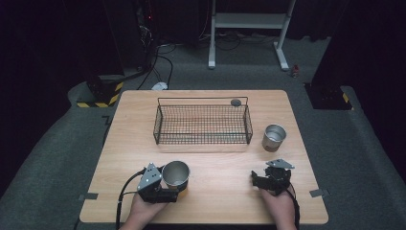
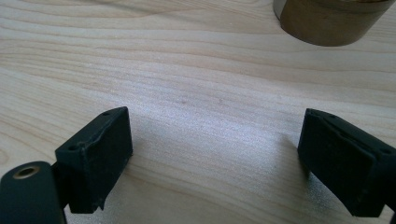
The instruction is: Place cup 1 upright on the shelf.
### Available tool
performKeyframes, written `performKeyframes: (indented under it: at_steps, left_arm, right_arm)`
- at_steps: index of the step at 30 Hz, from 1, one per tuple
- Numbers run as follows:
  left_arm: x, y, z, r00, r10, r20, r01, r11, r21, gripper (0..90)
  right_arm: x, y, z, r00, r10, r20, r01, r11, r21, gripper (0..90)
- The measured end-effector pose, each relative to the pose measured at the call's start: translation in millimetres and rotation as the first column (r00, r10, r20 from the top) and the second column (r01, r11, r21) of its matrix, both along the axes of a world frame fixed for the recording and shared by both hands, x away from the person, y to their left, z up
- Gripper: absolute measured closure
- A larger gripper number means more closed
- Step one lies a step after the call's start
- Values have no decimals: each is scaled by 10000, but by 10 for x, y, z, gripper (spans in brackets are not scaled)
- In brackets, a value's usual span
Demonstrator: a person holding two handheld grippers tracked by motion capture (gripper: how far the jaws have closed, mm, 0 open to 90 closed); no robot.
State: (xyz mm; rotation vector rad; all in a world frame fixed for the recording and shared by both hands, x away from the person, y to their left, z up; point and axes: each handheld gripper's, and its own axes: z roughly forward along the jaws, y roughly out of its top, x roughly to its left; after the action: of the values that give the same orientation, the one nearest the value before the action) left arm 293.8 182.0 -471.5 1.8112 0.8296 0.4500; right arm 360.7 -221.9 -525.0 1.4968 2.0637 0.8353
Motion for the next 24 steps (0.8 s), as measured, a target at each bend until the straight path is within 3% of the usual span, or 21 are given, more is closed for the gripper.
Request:
performKeyframes:
  at_steps: [5, 9, 15, 24]
  left_arm:
    - [5, -22, 21, 9999, 104, 83, -106, 9997, 208, 134]
    - [35, -19, 34, 9998, 184, -45, -184, 9998, 97, 134]
    - [48, -60, 112, 9991, 250, 340, -269, 9981, 561, 134]
    - [133, -112, 167, 9978, 445, 490, -472, 9975, 535, 134]
  right_arm:
    - [-8, -1, 0, 10000, -13, 16, 13, 10000, -7, 102]
    - [-12, 1, 1, 10000, 8, 4, -8, 10000, 1, 102]
    - [-10, 0, 1, 10000, 32, 9, -32, 10000, -1, 102]
    - [-11, 0, 1, 10000, 42, 7, -42, 10000, 4, 102]
